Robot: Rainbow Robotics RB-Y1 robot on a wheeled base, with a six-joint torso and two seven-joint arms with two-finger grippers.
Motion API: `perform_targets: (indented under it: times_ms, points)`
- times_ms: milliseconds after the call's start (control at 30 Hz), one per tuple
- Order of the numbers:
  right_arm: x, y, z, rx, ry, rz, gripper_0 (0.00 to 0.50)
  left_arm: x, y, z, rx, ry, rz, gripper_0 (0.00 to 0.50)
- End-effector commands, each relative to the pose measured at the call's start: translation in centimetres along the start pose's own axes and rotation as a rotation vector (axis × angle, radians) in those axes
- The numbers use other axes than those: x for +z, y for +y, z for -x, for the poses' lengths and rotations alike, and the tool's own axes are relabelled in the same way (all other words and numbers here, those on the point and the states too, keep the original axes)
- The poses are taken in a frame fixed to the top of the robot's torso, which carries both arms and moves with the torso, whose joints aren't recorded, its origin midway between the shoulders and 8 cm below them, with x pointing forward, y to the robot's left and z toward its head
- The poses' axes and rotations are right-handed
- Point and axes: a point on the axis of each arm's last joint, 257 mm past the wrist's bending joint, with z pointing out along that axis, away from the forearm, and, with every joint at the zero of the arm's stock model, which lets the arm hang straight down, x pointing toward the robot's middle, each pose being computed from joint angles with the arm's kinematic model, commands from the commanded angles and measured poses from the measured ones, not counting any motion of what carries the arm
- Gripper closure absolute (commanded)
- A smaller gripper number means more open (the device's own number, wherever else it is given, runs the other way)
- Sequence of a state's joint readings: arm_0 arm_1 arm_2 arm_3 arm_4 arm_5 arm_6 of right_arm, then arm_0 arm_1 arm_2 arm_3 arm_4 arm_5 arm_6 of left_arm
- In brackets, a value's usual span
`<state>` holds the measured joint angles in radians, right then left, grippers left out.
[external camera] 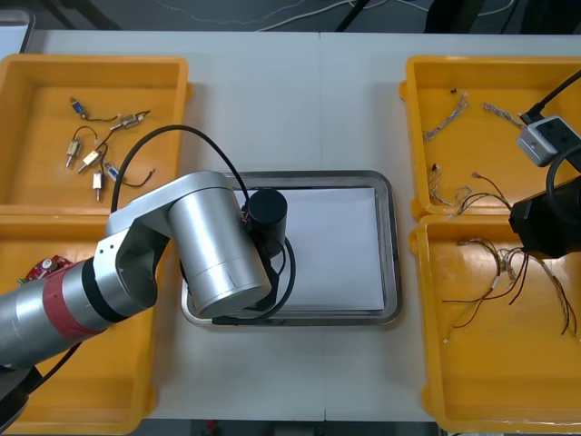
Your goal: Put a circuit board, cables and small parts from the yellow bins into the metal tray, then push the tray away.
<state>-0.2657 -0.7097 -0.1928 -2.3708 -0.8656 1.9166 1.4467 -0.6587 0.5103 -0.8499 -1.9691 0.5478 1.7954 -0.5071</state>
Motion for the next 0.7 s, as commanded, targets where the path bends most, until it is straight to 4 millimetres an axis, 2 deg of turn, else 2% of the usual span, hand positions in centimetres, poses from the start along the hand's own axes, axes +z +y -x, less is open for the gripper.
perform_targets:
  times_ms: [33, 700]
  points:
    - [-1.4, -1.4, 1.0, -0.025, -0.028, -0.043, 0.500, -0.7, -2.0, 1.2, 0.043, -0.043, -0.028, 0.500]
    - [-1.4, -1.4, 1.0, -0.025, -0.028, -0.043, 0.500, 0.4, -1.4, 1.3, 0.040, -0.054, -0.017, 0.500]
